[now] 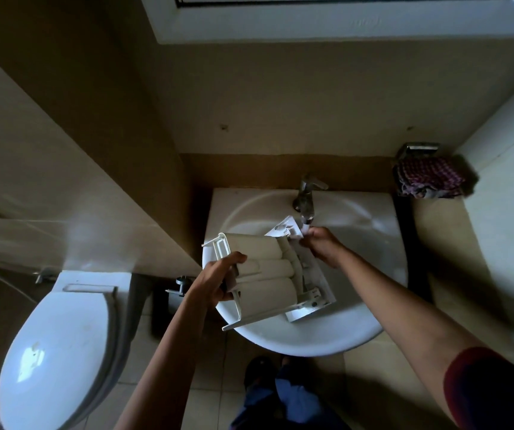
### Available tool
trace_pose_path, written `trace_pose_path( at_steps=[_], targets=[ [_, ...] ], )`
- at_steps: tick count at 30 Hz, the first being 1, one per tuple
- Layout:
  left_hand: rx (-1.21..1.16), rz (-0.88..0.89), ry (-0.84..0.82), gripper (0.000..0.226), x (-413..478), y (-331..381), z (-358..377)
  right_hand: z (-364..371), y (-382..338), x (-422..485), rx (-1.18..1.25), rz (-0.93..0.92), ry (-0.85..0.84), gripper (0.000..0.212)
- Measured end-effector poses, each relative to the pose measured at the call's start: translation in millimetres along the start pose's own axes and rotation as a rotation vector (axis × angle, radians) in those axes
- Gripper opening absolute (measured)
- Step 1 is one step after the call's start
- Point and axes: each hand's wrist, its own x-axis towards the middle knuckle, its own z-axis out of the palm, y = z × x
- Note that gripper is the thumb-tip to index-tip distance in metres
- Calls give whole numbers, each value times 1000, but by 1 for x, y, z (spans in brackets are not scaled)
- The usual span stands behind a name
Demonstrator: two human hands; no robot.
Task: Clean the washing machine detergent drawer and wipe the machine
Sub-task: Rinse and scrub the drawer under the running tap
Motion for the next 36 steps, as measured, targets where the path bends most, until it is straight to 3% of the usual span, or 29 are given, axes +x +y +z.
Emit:
trace_pose_path(
  at_steps=[2,4,6,8,14,15,19,22,25,28,31,33,35,36],
  targets=[
    [-40,-16,-15,44,2,-6,-1,-1,4,5,-326,-33,108,19],
    [-72,-40,-44,47,3,-11,-1,-1,7,11,-501,-78,196,32],
    [-102,-58,-78,37,1,-14,0,-1,9,12,-498,-91,226,43],
    [-125,-62,-102,26,2,-19,1,-5,13,17,-420,-61,203,37],
    [-148,-53,-96,28,5,-29,3,-12,17,16,-271,-55,82,27],
    [-154,-60,-97,29,5,-30,3,-10,14,12,-277,-70,112,20],
    [-198,-83,-117,24,6,-35,5,0,13,9,-443,-273,282,48],
    [-230,-80,-112,22,6,-39,7,3,12,12,-592,-372,251,48],
    [-262,-65,-99,21,5,-42,8,-2,16,16,-612,-310,175,35],
    [-284,-38,-85,16,4,-47,9,-13,19,19,-422,-147,10,12],
    [-283,-20,-78,12,3,-49,11,-24,23,22,-331,-33,-101,51],
    [-278,-14,-69,13,0,-50,14,-23,23,20,-321,-37,-71,40],
    [-284,-3,-37,23,-2,-53,19,-16,21,18,-402,-76,25,9],
    [-295,0,-18,36,-4,-54,21,-12,19,17,-451,-109,81,16]
  ],
)
